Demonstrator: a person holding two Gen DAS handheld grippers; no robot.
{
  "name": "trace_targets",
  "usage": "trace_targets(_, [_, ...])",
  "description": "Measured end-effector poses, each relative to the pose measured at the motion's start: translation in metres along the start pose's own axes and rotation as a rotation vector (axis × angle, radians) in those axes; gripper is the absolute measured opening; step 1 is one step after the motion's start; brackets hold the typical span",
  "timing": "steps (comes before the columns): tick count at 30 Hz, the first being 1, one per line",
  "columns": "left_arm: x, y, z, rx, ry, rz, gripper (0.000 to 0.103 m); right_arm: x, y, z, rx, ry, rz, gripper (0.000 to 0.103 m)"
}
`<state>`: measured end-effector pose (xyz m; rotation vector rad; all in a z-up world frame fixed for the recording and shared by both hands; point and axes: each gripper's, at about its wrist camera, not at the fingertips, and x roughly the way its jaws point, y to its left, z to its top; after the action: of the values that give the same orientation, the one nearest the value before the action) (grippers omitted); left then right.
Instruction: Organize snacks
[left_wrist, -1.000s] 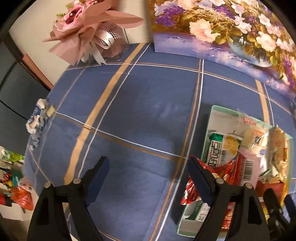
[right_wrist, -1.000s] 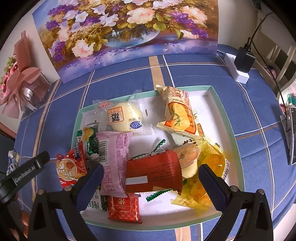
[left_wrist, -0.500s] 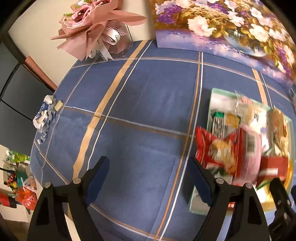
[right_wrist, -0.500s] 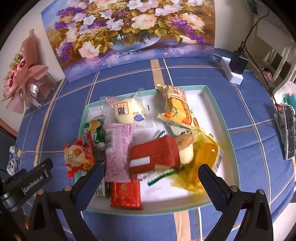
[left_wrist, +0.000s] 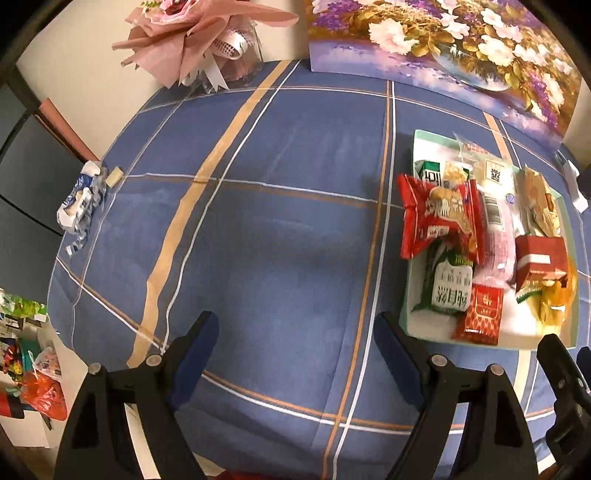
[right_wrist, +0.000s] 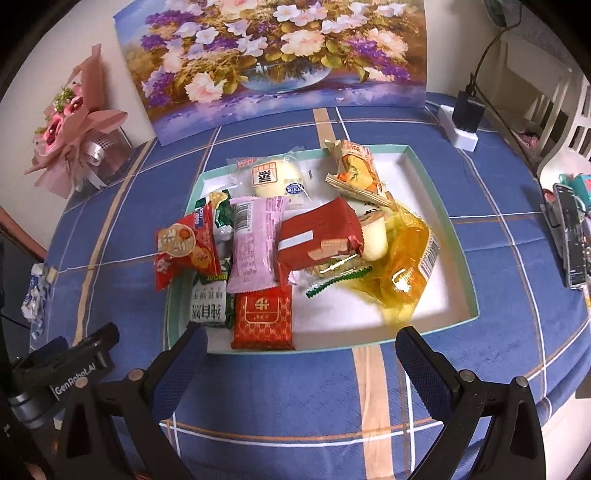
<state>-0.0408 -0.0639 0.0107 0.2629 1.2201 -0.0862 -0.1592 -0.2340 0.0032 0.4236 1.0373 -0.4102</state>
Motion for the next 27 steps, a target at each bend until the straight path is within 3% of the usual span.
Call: trace_targets(27, [0.005, -0.005, -0.003, 0.056, 0.027, -0.021, 0.086, 0.008, 0.001, -0.003, -0.009, 0.034, -0.031, 0.103])
